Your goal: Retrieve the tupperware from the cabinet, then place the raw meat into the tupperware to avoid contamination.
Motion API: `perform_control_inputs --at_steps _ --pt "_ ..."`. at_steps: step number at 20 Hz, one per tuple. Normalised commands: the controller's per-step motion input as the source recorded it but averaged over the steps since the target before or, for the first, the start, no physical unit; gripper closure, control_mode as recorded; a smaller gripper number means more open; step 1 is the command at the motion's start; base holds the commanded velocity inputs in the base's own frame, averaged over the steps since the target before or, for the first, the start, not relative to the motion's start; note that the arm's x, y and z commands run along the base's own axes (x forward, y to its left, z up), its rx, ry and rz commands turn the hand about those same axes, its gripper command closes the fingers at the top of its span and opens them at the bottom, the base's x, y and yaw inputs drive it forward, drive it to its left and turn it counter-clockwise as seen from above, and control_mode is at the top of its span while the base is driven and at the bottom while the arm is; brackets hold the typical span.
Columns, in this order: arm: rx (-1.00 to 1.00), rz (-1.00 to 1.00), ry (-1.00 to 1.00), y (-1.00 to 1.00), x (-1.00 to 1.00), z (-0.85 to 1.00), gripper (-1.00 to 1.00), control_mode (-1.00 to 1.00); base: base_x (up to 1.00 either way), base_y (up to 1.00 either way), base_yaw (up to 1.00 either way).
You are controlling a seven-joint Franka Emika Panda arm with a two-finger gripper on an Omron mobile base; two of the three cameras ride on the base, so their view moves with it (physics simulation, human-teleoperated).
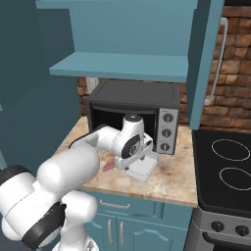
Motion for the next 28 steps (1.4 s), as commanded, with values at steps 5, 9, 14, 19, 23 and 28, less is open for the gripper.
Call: perform_control_inputs --at_steps 5,9,14,19,23,28 --pt "-0.04 -0.2 -0.03 0.22 -0.22 0.4 -1.0 -1.0 0.0 0.0 0.0" --pt "-0.02 -0.2 0.0 0.26 -0.19 0.29 -1.0 -1.0 0.0 0.0 0.0" --pt "0.02 -0.22 0.0 0.27 -0.14 0.16 -1.0 -1.0 0.0 0.0 0.0" --pt "0.08 -0.34 0.0 0.22 -0.18 0.09 -1.0 -1.0 0.0 0.0 0.0" --pt "0.1 -0.41 0.0 0.1 -0.12 0.04 -1.0 -1.0 0.0 0.0 0.0" --pt "0.1 -0.39 0.0 0.2 -0.04 0.01 -1.0 -1.0 0.0 0.0 0.0"
